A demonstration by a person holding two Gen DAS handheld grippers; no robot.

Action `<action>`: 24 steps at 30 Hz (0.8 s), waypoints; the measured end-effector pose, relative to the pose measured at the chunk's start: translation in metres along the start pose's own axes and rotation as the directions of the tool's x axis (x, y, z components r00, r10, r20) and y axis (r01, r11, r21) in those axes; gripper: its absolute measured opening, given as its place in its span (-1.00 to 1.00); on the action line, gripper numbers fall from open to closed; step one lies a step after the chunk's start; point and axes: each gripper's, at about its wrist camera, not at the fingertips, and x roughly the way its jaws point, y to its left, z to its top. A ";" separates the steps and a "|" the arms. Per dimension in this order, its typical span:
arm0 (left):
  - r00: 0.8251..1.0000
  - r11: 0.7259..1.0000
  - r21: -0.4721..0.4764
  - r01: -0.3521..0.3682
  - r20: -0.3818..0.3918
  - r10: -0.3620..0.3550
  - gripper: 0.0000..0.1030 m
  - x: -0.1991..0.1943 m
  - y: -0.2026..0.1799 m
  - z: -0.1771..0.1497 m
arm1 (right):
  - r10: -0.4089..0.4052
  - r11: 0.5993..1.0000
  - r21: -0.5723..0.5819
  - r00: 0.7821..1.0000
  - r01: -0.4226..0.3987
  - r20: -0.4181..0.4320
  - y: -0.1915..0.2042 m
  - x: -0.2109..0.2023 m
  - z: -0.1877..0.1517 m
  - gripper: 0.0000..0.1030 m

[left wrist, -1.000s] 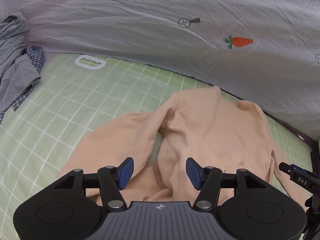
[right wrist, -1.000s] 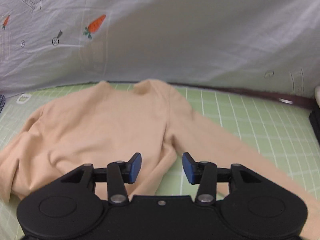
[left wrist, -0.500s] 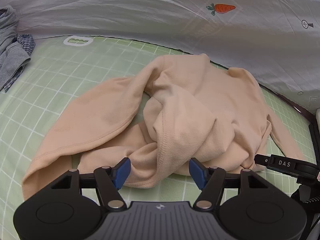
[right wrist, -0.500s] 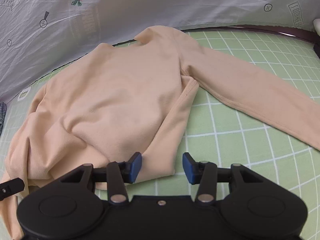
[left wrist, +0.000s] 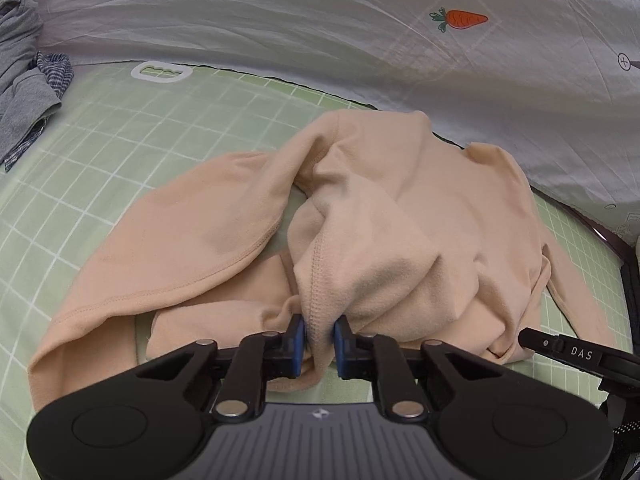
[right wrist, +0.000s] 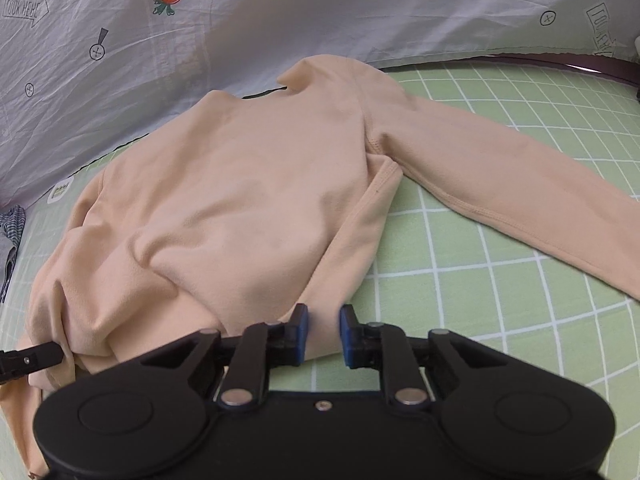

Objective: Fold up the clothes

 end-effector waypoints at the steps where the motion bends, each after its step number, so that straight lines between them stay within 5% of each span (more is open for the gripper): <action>1: 1.000 1.000 -0.008 0.000 0.007 0.000 -0.84 -0.001 0.001 0.000 | 0.001 1.000 0.006 1.000 -0.001 0.008 -0.003 -0.002 0.000 -0.90; 8: 0.995 0.998 -0.050 0.043 0.094 -0.039 -0.91 -0.017 0.012 0.007 | -0.068 0.998 0.005 0.986 0.068 0.154 -0.022 -0.041 0.011 -0.94; 12: 0.988 0.994 -0.084 0.076 0.144 -0.063 -0.91 -0.023 0.017 0.016 | -0.171 0.983 -0.009 0.930 0.184 0.326 -0.028 -0.078 0.030 -1.00; 16: 0.989 0.990 -0.118 0.080 0.130 -0.064 -0.89 -0.012 0.023 0.023 | -0.234 0.966 -0.017 0.895 0.260 0.380 -0.042 -0.085 0.048 -0.98; 24: 0.995 0.994 -0.101 0.047 0.091 -0.037 -0.82 -0.010 0.022 0.010 | -0.113 0.984 0.158 0.981 0.088 0.161 -0.031 -0.046 0.007 -0.53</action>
